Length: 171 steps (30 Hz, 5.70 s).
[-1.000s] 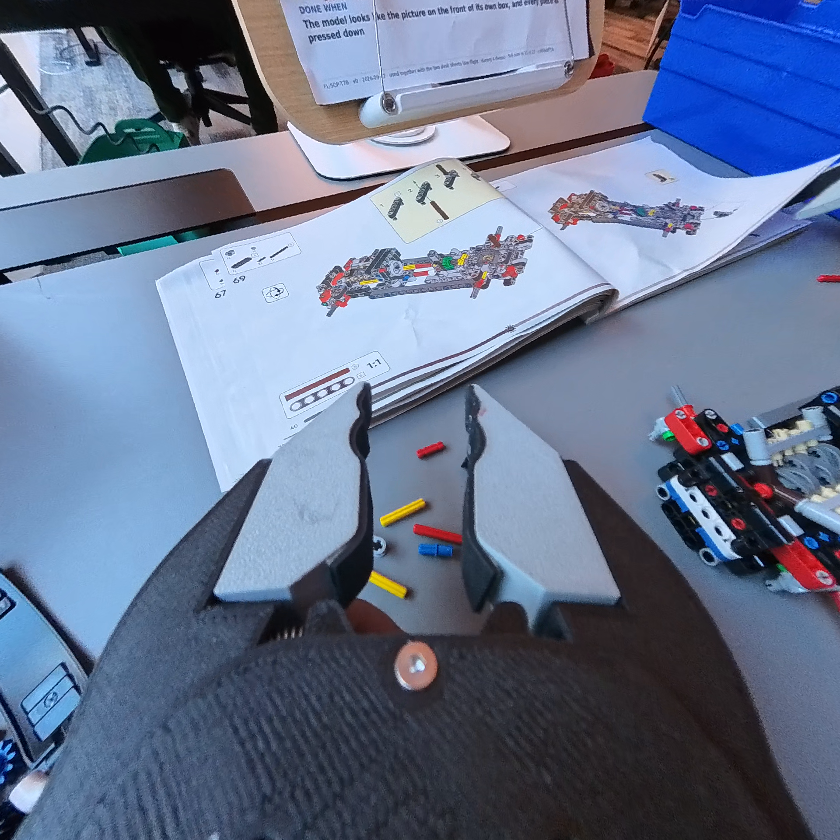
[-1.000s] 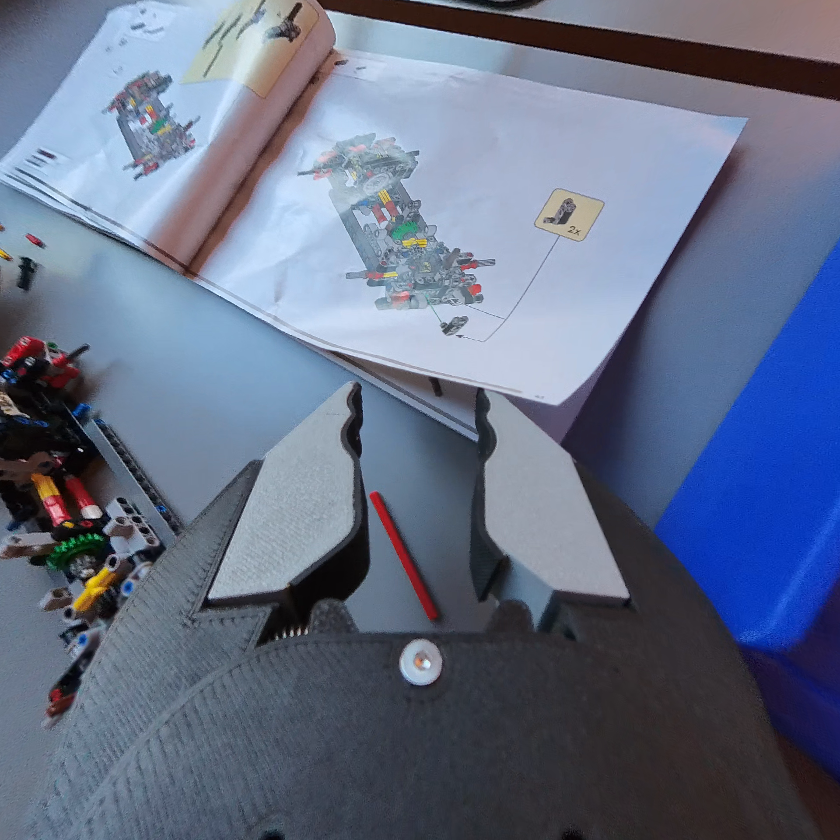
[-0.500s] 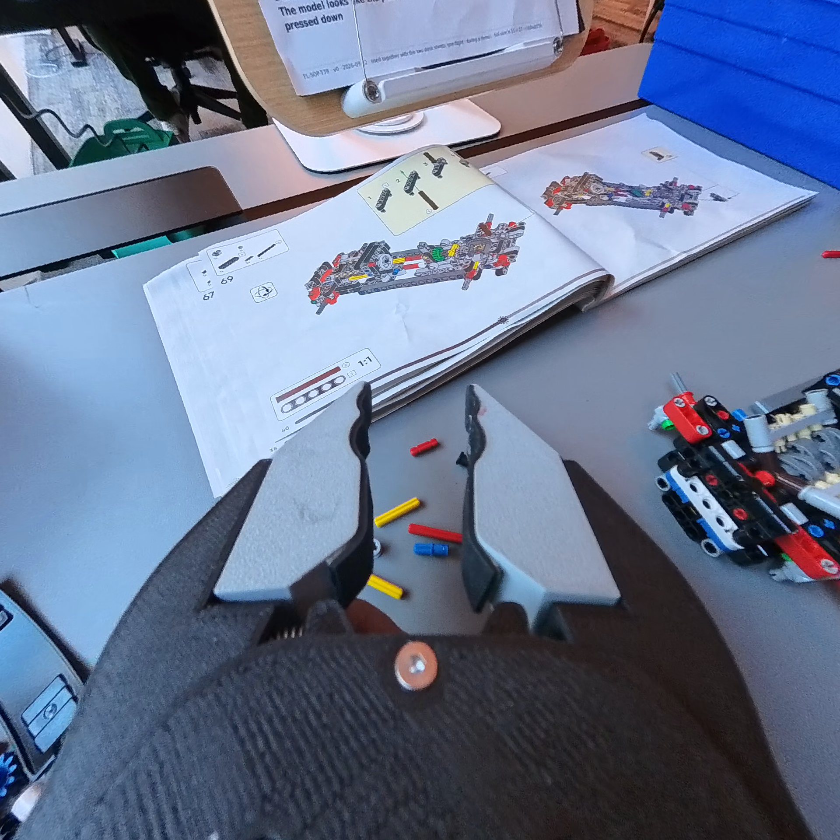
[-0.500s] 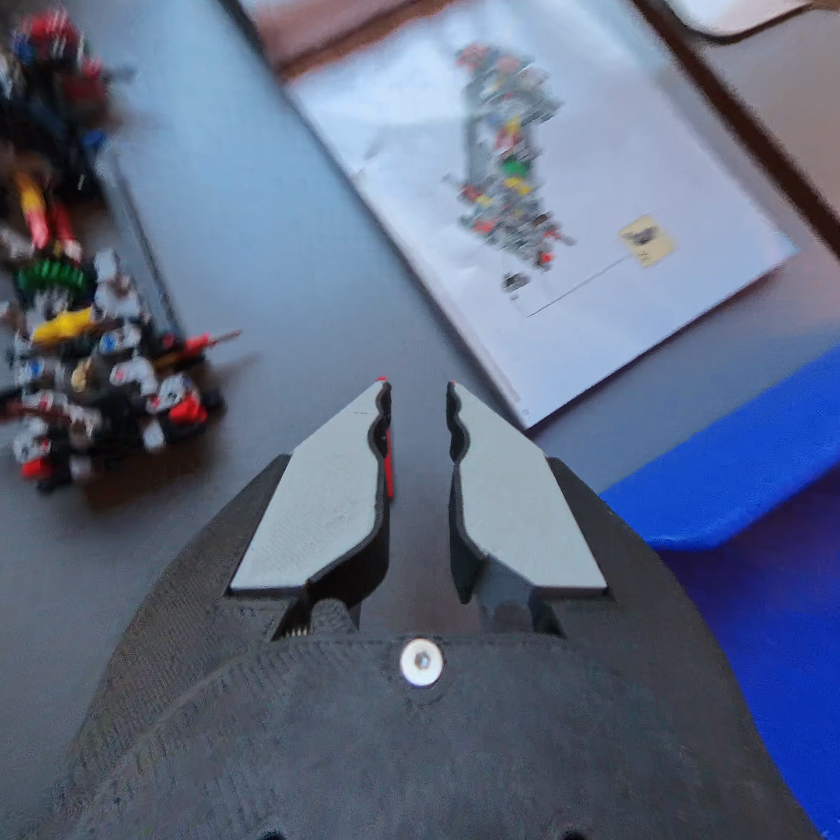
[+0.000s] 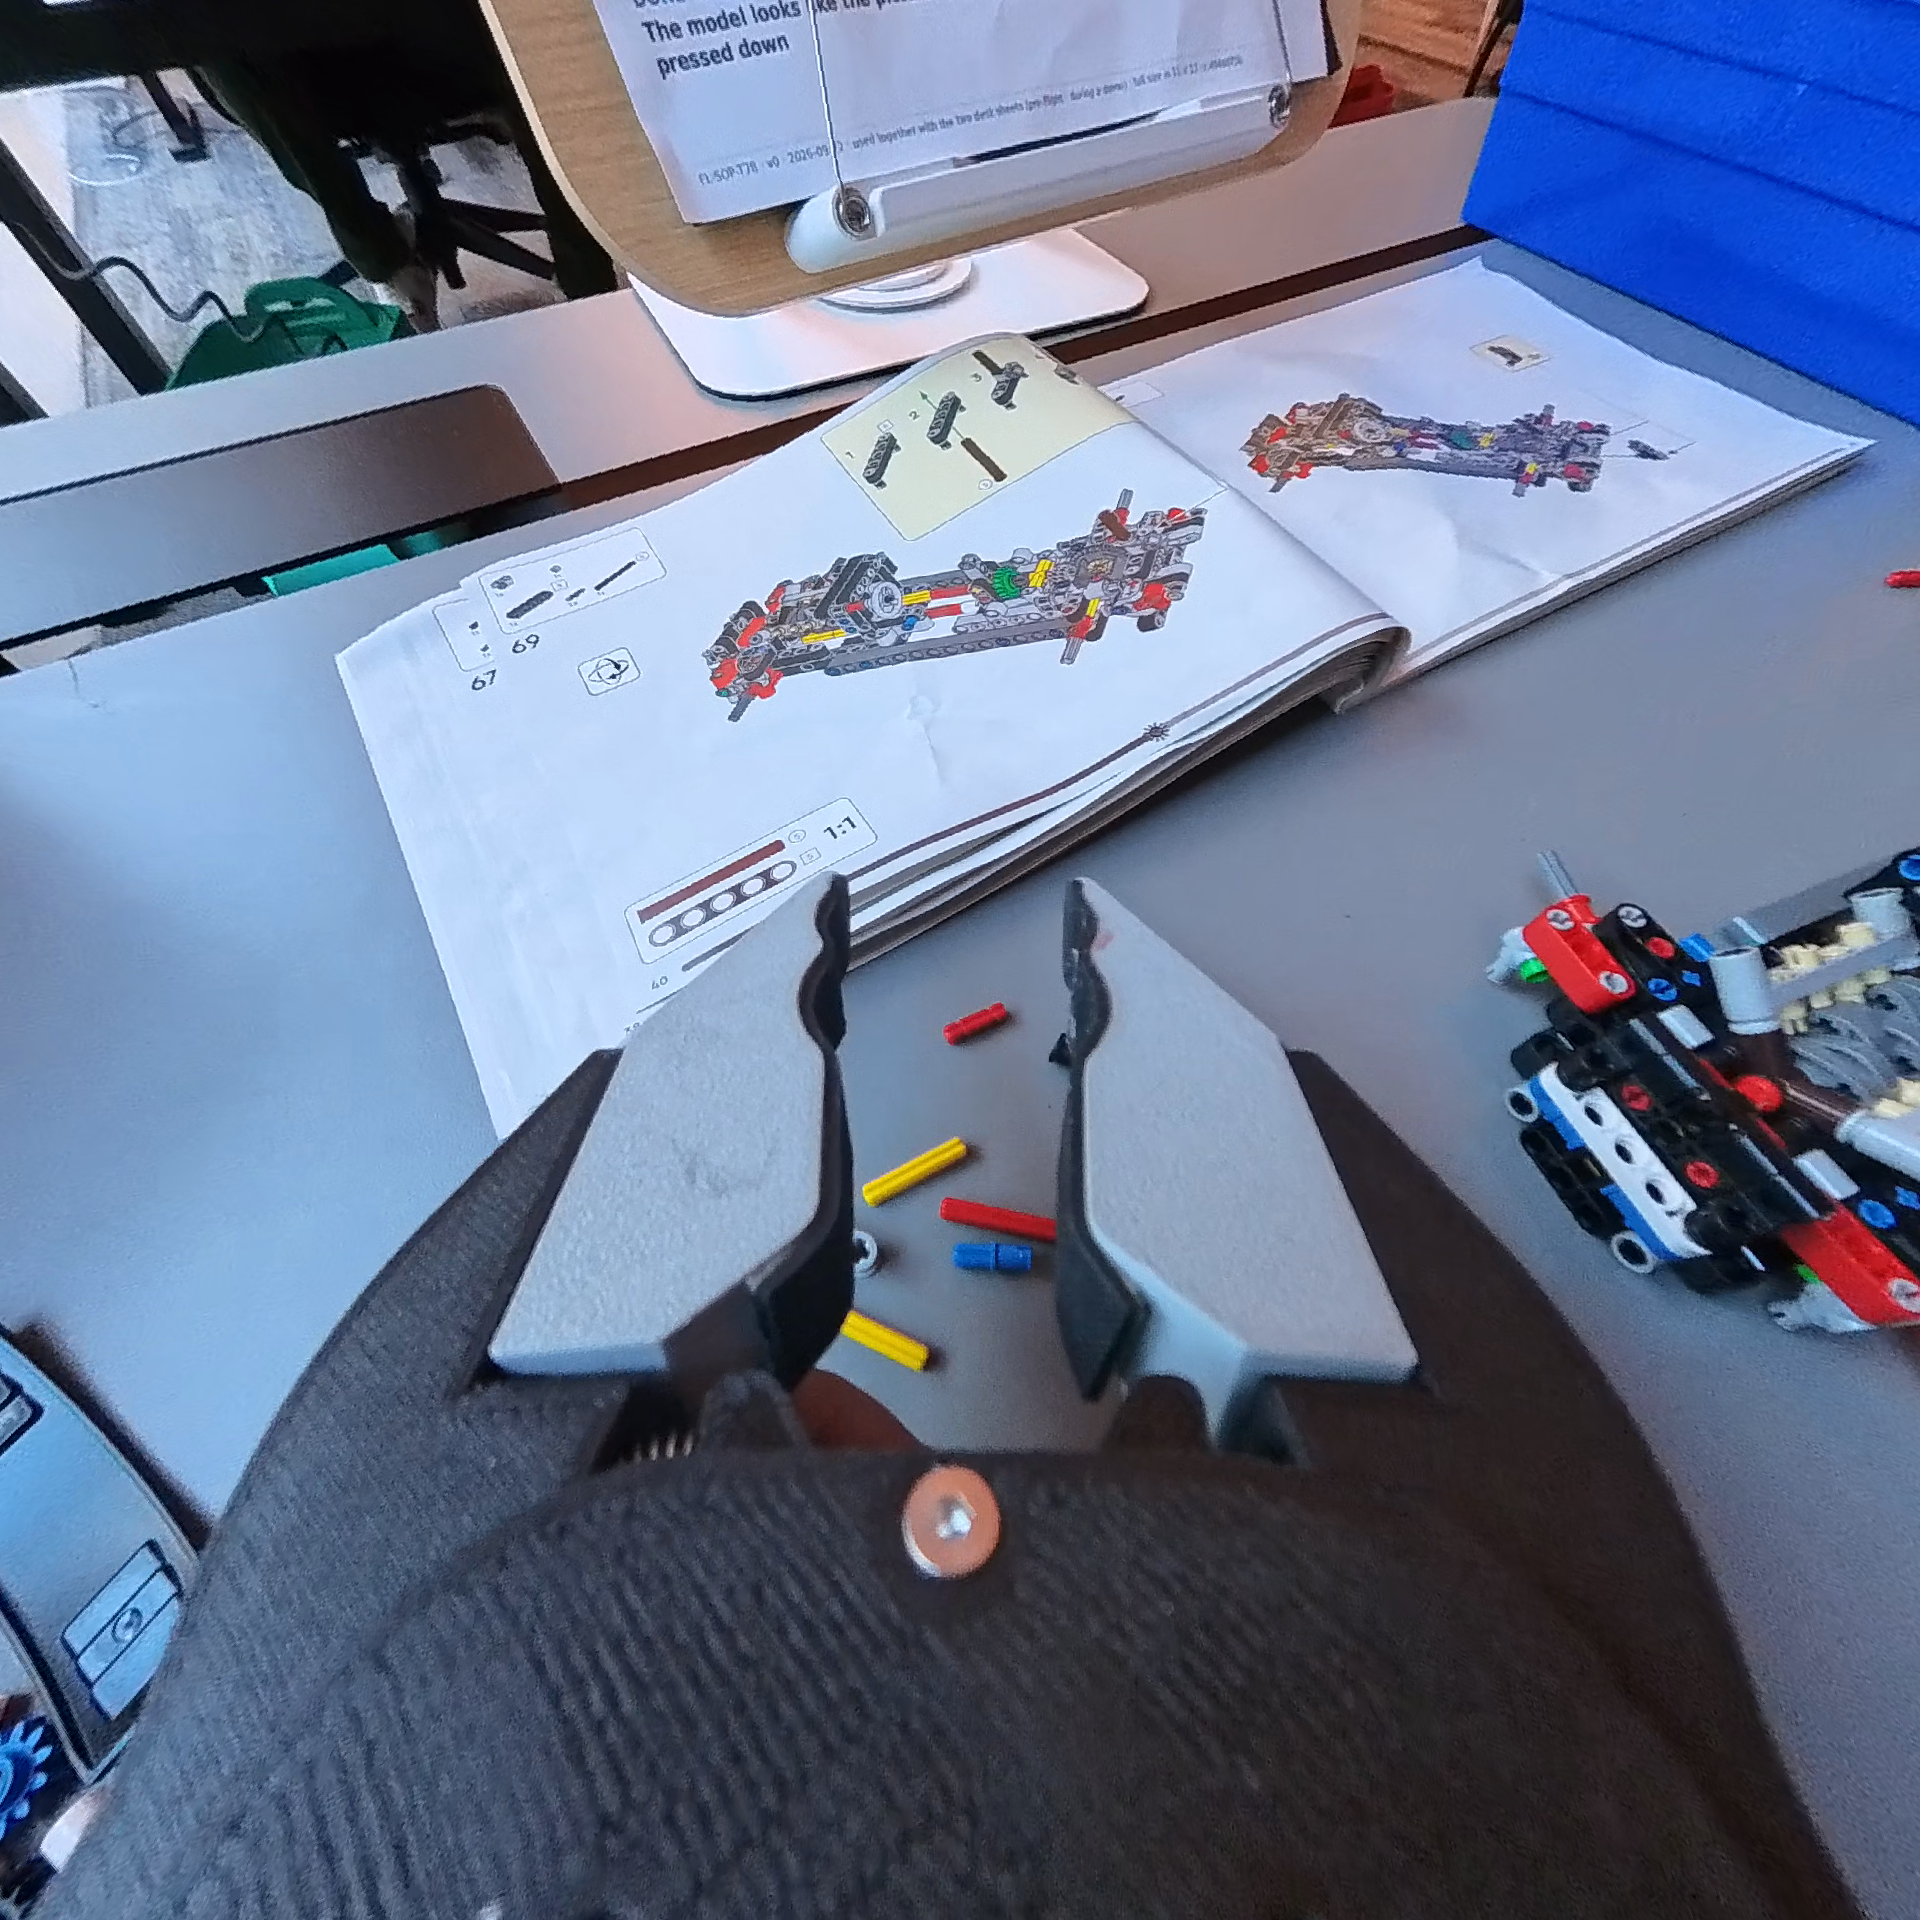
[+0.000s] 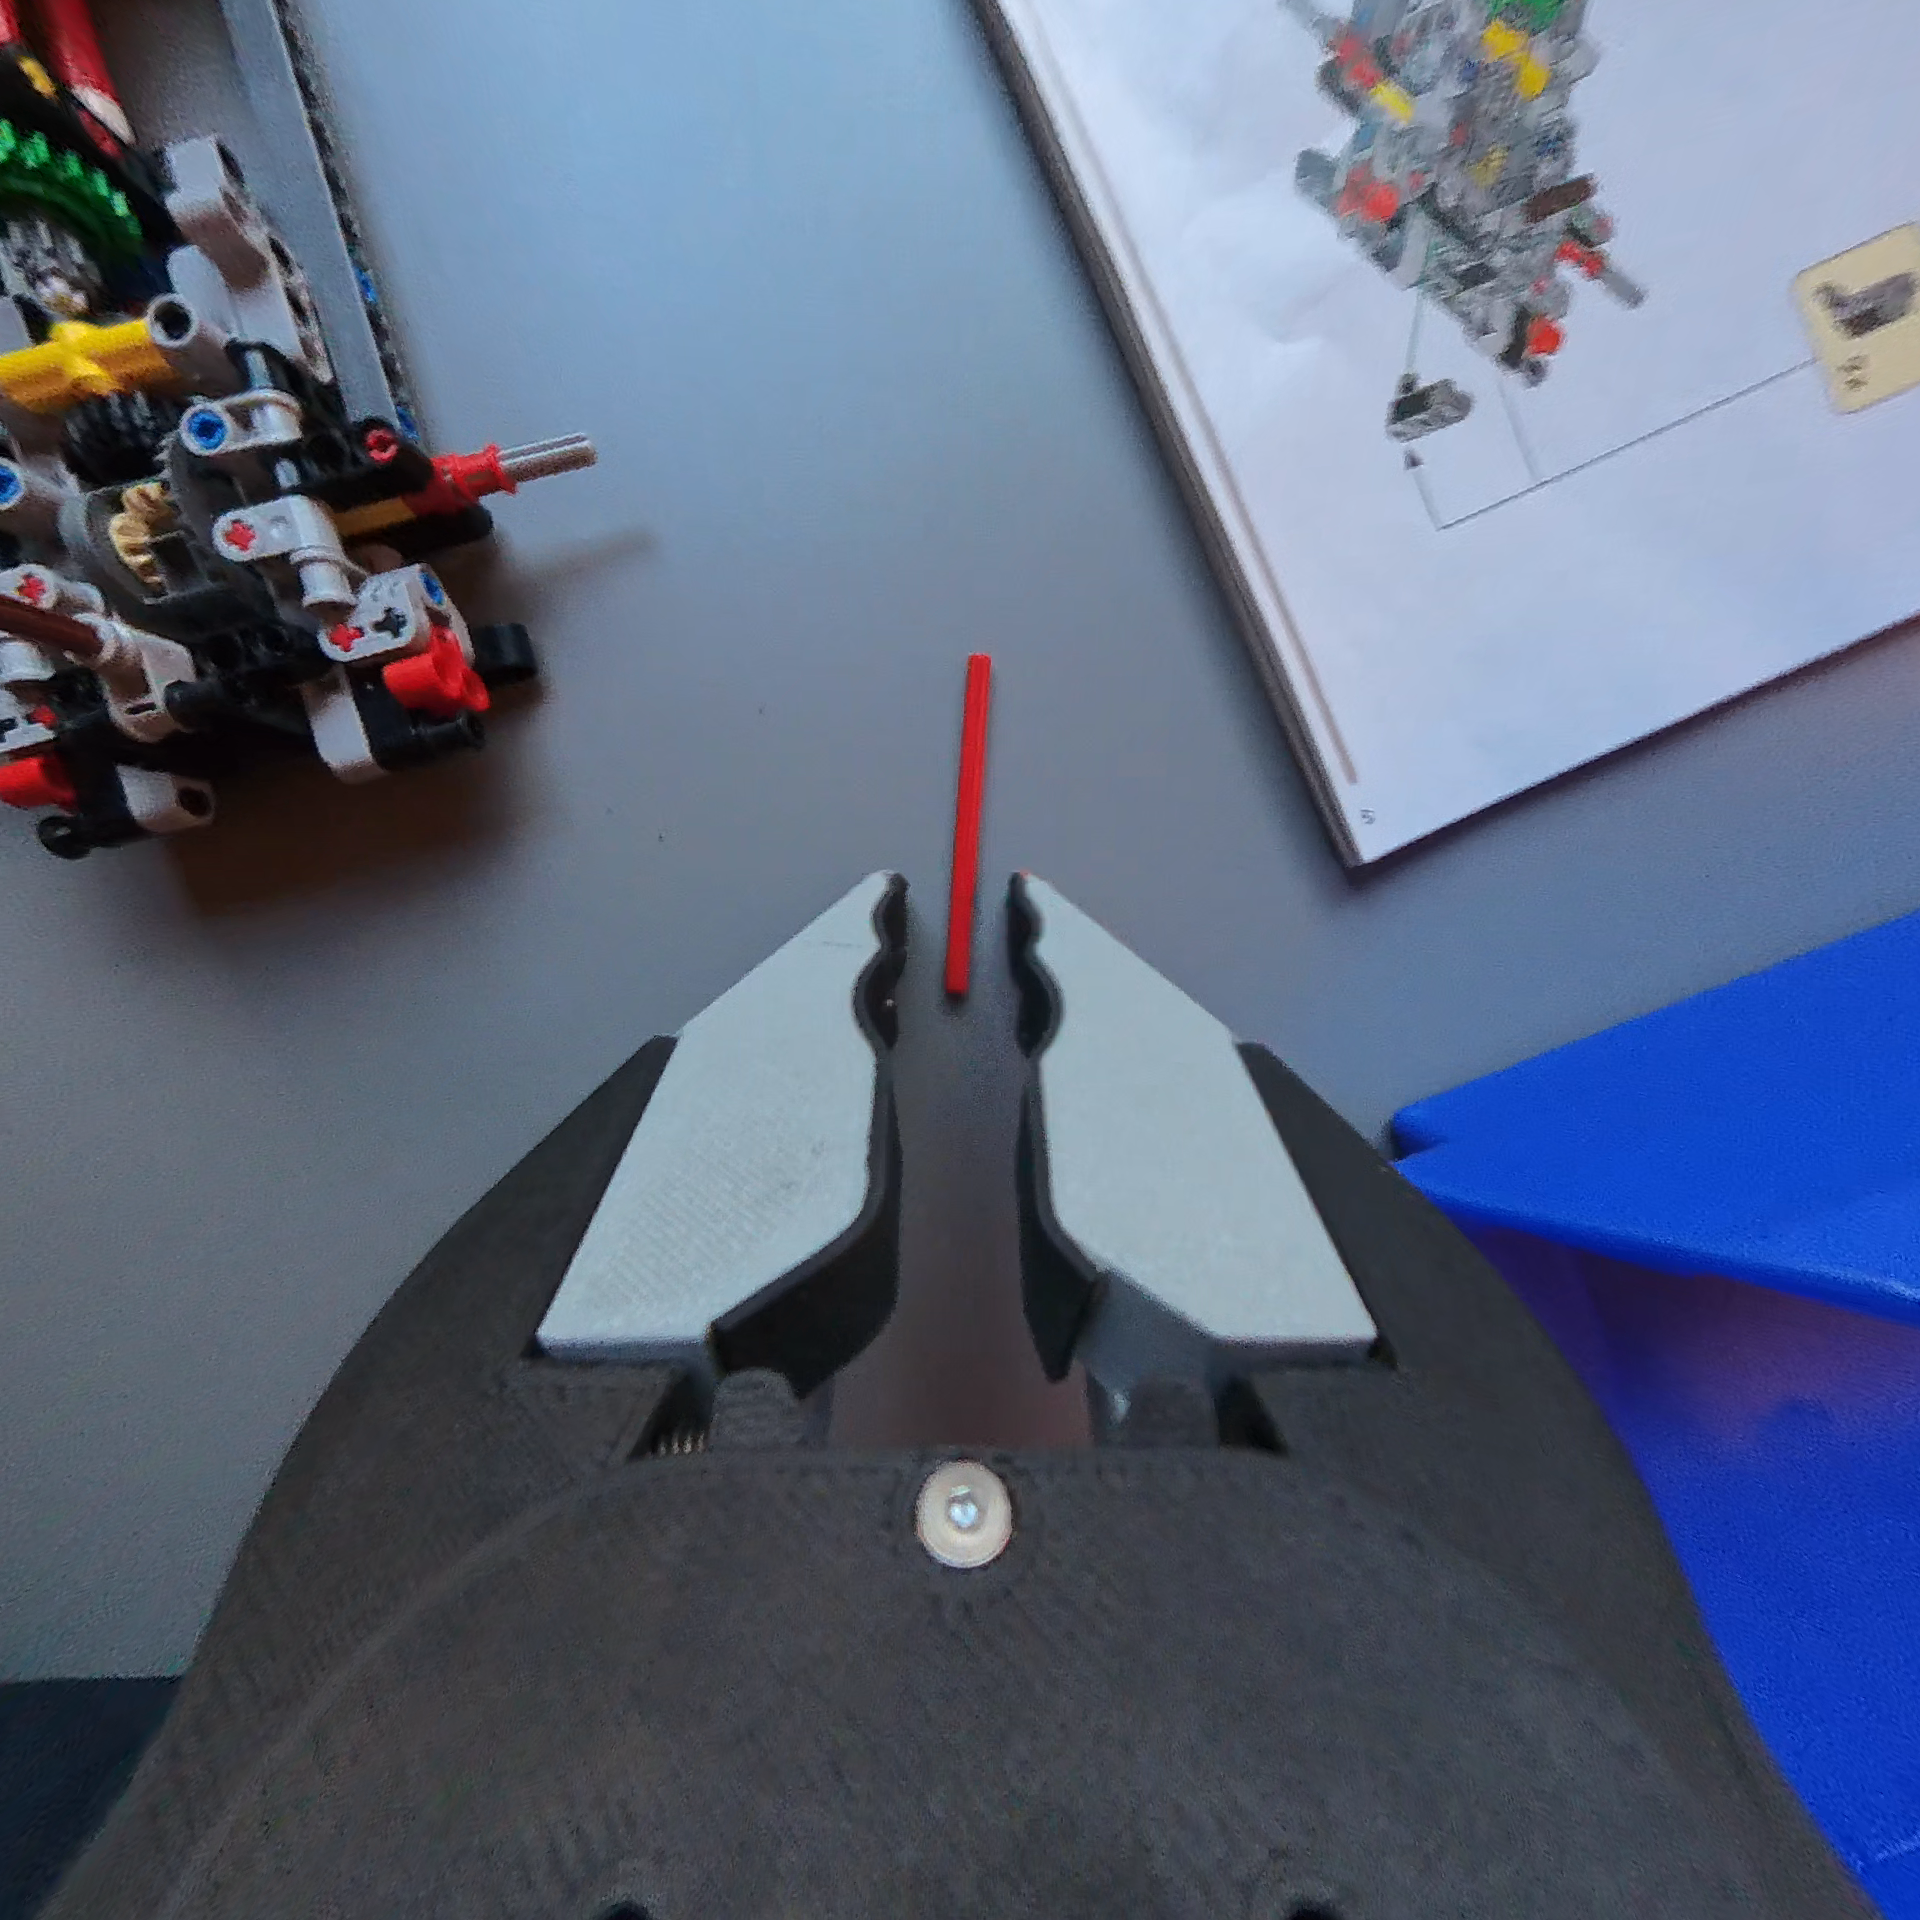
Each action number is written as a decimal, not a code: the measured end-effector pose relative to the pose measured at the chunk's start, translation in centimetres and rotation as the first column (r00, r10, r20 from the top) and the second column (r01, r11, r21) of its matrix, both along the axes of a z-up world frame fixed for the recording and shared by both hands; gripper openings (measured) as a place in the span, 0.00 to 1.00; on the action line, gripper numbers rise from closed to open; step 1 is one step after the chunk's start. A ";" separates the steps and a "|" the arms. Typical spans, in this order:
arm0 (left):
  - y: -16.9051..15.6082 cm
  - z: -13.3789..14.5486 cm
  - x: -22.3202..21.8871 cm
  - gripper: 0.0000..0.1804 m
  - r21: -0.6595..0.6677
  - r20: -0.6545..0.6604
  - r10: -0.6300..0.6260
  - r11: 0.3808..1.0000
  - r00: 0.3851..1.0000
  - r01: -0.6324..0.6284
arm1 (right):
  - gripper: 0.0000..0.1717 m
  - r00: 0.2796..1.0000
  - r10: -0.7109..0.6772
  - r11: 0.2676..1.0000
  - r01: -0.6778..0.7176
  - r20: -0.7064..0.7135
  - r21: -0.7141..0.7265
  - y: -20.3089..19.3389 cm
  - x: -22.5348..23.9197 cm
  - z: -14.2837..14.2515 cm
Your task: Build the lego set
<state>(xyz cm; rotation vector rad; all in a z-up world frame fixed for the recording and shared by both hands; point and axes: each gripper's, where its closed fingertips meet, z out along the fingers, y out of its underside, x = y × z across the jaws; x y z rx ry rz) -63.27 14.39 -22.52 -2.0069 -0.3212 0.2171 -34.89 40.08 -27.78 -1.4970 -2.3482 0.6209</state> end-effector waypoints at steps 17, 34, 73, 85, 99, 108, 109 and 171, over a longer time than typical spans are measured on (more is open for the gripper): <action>0.0 0.0 0.0 0.21 -0.003 -0.004 0.000 1.000 1.000 0.000 | 0.00 0.983 0.070 0.997 -0.074 -0.172 -0.019 -1.8 -2.0 2.7; 1.0 0.6 2.4 0.22 0.013 -0.050 -0.125 0.992 0.991 0.125 | 0.00 0.989 0.112 0.991 -0.118 -0.095 -0.065 -3.1 -1.9 0.8; -0.5 -4.8 15.7 0.38 -0.291 0.103 -0.738 0.619 0.667 0.729 | 0.49 0.972 0.112 0.980 -0.142 -0.205 -0.139 -12.5 2.1 0.2; -0.7 -4.4 15.8 0.37 -0.263 0.121 -0.742 0.617 0.660 0.742 | 0.48 0.968 0.077 0.962 -0.135 -0.239 -0.237 -12.8 1.6 0.6; -0.3 -2.5 15.7 0.37 -0.153 0.082 -0.744 0.648 0.663 0.746 | 0.48 0.969 0.071 0.954 -0.135 -0.235 -0.268 -12.7 1.6 0.7; 0.4 2.7 16.5 0.36 0.059 -0.066 -0.740 0.667 0.669 0.743 | 0.47 0.968 0.073 0.955 -0.136 -0.238 -0.263 -12.7 1.6 0.7; 0.4 2.7 16.5 0.36 0.058 -0.070 -0.740 0.667 0.669 0.743 | 0.47 0.968 0.072 0.955 -0.136 -0.238 -0.262 -12.7 1.5 0.7; -0.5 -2.8 15.6 0.25 -0.150 0.138 -0.735 0.647 0.664 0.748 | 0.02 0.933 0.358 0.933 -0.356 -0.034 0.042 -18.3 -5.5 0.7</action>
